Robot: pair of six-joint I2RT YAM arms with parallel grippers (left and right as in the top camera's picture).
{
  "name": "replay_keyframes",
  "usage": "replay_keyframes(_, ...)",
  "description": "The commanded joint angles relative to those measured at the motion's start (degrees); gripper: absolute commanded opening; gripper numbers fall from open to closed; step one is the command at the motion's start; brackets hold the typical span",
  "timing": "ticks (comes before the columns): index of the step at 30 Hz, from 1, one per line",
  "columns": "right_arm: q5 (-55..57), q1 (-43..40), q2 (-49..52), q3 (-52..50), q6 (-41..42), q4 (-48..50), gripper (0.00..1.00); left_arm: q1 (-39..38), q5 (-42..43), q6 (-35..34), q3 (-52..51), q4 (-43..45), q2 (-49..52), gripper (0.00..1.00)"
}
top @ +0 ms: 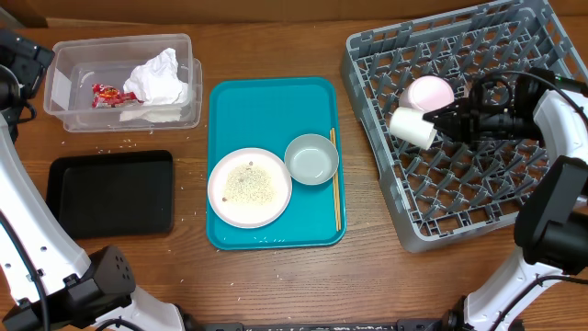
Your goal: Sort waste into correct bins and load items into the dishwasher
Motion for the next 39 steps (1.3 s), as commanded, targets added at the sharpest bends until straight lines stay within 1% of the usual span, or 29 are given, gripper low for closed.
replay_keyframes(1,16.61,-1.46,0.72,0.28,3.87,-1.31,0.09,-0.39,-0.70,0.85,0.04,0.04,0.39,1.00)
replay_keyframes(4,21.75,-2.40,0.70,1.77,4.13,-2.93,0.15,-0.39,-0.68,0.85,0.04,0.04,0.39,1.00)
replay_keyframes(10,32.17,-4.26,0.70,8.26,5.49,-8.70,0.16,-0.39,-0.68,0.85,0.04,0.04,0.39,1.00)
replay_keyframes(13,39.06,-4.79,0.70,13.25,7.65,-11.91,0.16,-0.39,-0.68,0.85,0.04,0.04,0.39,1.00)
replay_keyframes(19,47.25,-4.90,0.70,26.99,10.40,-20.15,0.16,-0.39,-0.68,0.85,0.04,0.04,0.39,1.00)
replay_keyframes(20,47.54,-4.87,0.70,30.03,10.36,-21.84,0.16,-0.39,-0.70,0.85,0.04,0.04,0.39,1.00)
replay_keyframes(22,47.12,-4.57,0.04,33.07,10.36,-22.08,0.18,-0.39,-0.70,0.85,0.04,0.04,0.39,1.00)
replay_keyframes(24,45.07,-3.76,-1.95,33.99,10.27,-22.05,0.25,-0.39,-0.70,0.85,0.04,0.04,0.39,1.00)
replay_keyframes(26,42.23,-1.95,-3.91,34.01,8.35,-22.05,0.40,-0.39,-0.68,0.85,0.04,0.04,0.39,1.00)
replay_keyframes(28,42.36,0.81,-5.05,34.01,5.73,-22.05,0.56,-0.39,-0.70,0.85,0.04,0.04,0.39,1.00)
replay_keyframes(31,45.05,7.10,-5.42,33.97,2.51,-22.05,0.65,-0.39,-0.68,0.85,0.04,0.04,0.39,1.00)
replay_keyframes(32,48.13,9.94,-5.35,33.59,2.32,-21.94,0.69,-0.39,-0.68,0.85,0.04,0.04,0.39,1.00)
replay_keyframes(34,55.04,16.15,-5.27,32.02,2.34,-20.90,0.72,-0.39,-0.70,0.85,0.04,0.04,0.39,1.00)
replay_keyframes(37,57.29,22.62,-5.18,28.68,2.34,-17.03,0.72,-0.39,-0.70,0.85,0.04,0.04,0.39,1.00)
replay_keyframes(39,60.98,25.81,-5.09,26.12,2.47,-14.21,0.72,-0.39,-0.70,0.85,0.04,0.04,0.39,1.00)
